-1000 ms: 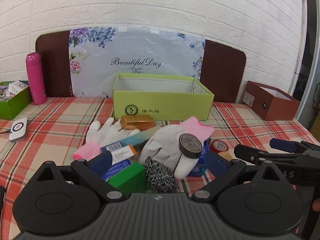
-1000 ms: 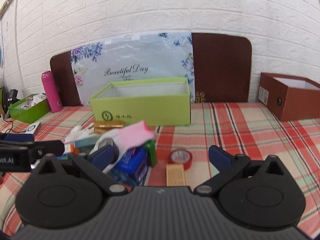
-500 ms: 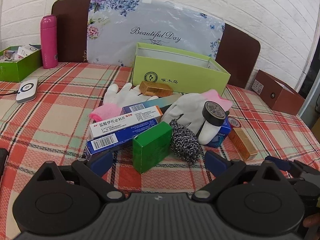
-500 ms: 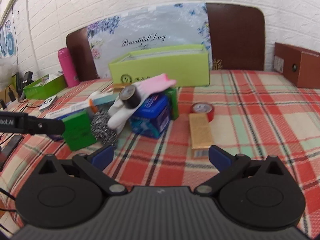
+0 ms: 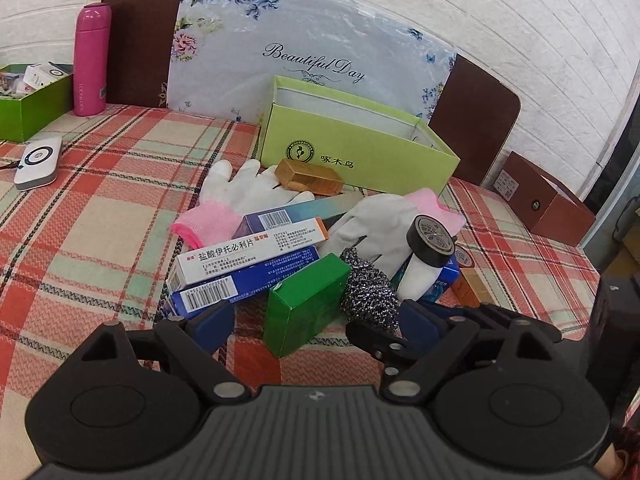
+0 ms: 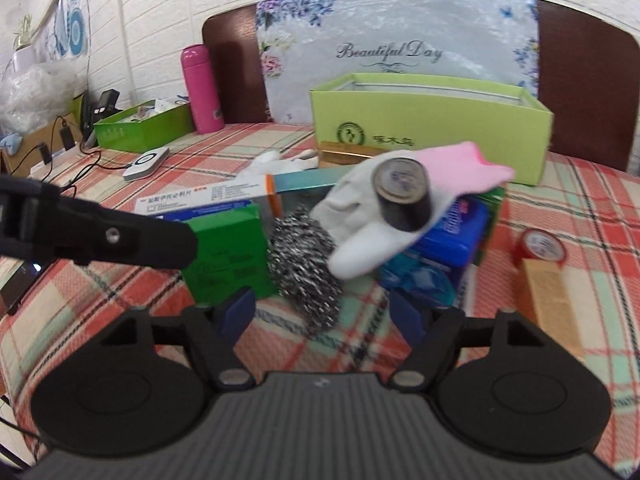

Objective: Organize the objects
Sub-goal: 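Grasp the steel wool scrubber with the right gripper, then grasp the green soap box with the left gripper while right holds scrubber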

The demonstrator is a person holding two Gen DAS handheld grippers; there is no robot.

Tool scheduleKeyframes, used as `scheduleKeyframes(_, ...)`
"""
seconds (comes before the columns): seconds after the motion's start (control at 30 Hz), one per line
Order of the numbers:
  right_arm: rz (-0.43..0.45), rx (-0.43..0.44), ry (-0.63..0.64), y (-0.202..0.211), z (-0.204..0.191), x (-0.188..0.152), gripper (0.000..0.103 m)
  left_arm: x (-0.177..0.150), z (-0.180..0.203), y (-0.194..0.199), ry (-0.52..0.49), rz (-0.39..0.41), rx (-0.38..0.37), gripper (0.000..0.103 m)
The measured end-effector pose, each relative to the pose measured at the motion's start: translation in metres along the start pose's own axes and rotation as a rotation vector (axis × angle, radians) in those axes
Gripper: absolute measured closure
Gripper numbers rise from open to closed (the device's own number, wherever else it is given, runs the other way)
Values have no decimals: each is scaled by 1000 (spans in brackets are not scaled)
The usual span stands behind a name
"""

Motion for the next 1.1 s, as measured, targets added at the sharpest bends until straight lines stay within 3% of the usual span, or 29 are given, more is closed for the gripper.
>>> scheduleKeyframes(0.03, -9, 17, -3, -3, -1, 0, 71, 2, 2, -2, 0, -2, -10, 15)
scheduleKeyframes(0.1, -7, 24, -13, 1, 0, -2, 79, 5, 5, -6, 0, -8, -33, 21)
scheduleKeyframes(0.33, -28, 3, -45, 66, 16, -27, 81, 11, 20, -22, -10, -22, -72, 23)
scheduleKeyframes(0.6, -41, -104, -125, 119, 46, -61, 80, -36, 63, -5, -79, -160, -300, 23)
scheduleKeyframes(0.73, -22, -108, -132, 119, 45, -61, 74, -44, 58, -10, -96, -149, -204, 22)
scheduleKeyframes(0.77, -22, -110, -124, 119, 44, -60, 69, -41, 56, -13, -87, -151, -178, 22)
scheduleKeyframes(0.87, -20, -119, -106, 116, 41, -59, 59, -35, 59, -17, -81, -155, -173, 12)
scheduleKeyframes(1.0, -16, -138, -113, 116, 41, -60, 49, -34, 75, -27, -108, -186, -146, 12)
scheduleKeyframes(1.1, -20, -164, -116, 119, 46, -61, 48, -43, 90, -37, -185, -188, -113, 11)
Point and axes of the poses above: each gripper's, at about its wrist camera, not at the fingertips, and y roughly against the way its jaws point, z to its right, x to its top, the point moved 9 cm from there along -y, roughly the way its jaws point, and after that the axes turned 13 degrees about x, right-handed, at the moved point
